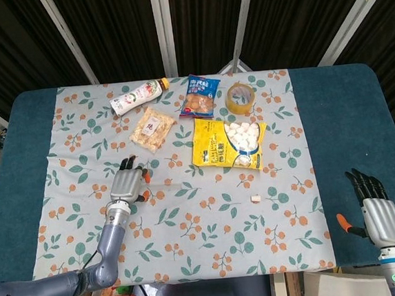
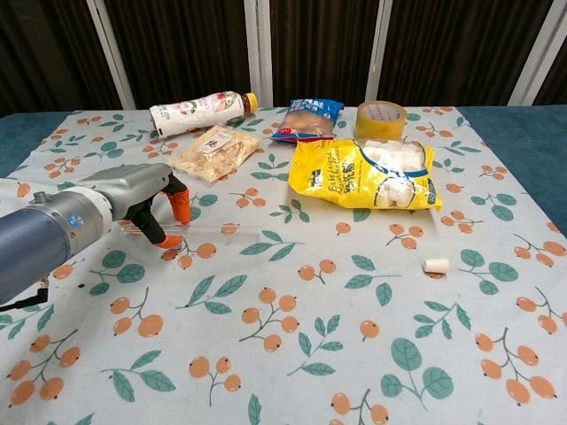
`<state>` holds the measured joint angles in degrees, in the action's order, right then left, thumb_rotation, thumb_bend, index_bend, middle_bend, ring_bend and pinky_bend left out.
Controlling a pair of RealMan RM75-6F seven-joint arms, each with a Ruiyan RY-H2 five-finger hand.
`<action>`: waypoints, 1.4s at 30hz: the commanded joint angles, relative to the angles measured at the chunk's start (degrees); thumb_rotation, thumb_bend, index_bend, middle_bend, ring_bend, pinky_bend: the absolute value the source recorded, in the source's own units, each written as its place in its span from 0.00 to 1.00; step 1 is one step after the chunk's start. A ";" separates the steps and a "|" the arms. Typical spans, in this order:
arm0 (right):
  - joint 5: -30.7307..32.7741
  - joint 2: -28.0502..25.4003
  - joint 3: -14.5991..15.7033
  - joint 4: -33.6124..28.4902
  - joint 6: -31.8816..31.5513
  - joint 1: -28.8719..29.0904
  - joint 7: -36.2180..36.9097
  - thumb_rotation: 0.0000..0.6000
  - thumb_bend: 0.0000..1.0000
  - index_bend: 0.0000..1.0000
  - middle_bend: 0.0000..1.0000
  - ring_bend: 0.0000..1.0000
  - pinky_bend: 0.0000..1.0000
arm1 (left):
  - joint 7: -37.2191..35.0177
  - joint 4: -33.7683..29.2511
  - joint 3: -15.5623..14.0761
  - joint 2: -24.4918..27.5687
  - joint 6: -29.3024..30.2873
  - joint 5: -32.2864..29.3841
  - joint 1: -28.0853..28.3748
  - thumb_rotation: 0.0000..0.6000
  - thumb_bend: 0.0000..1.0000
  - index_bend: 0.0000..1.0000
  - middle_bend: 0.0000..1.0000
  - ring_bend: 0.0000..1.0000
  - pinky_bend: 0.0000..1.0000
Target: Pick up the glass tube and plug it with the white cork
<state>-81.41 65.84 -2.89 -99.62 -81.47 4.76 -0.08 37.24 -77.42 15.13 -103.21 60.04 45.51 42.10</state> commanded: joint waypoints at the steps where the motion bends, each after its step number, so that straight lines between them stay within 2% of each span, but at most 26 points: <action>1: -0.07 -0.03 -0.04 -0.02 -0.07 -0.05 0.20 1.00 0.35 0.00 0.00 0.00 0.00 | 0.22 0.23 -0.14 -0.10 0.19 -0.35 0.15 1.00 0.40 0.50 0.37 0.00 0.00; 12: -0.35 0.08 -0.12 0.14 -0.19 -0.19 0.38 1.00 0.35 0.00 0.00 0.00 0.00 | 0.19 1.50 -0.01 -1.12 -0.31 -1.64 1.24 1.00 0.46 0.51 0.37 0.00 0.00; 19: -0.51 0.15 -0.19 0.07 -0.32 -0.29 0.41 1.00 0.35 0.00 0.00 0.00 0.00 | -0.94 1.81 -0.24 -1.61 -0.13 -0.72 1.55 1.00 0.60 0.57 0.38 0.00 0.00; 25: -0.69 0.17 -0.22 -0.03 -0.40 -0.35 0.45 1.00 0.35 0.00 0.00 0.00 0.00 | -2.30 1.73 -0.70 -1.21 -0.10 1.04 1.53 1.00 0.68 0.60 0.39 0.00 0.00; 42: -1.03 0.23 -0.22 -0.22 -0.50 -0.48 0.33 1.00 0.35 0.00 0.00 0.00 0.00 | -8.34 -0.96 0.11 1.06 1.87 6.28 0.60 1.00 0.71 0.64 0.42 0.02 0.00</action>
<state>-82.44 66.06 -3.11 -99.85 -81.98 4.29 0.25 29.38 -78.05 15.11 -102.38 61.65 51.46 42.88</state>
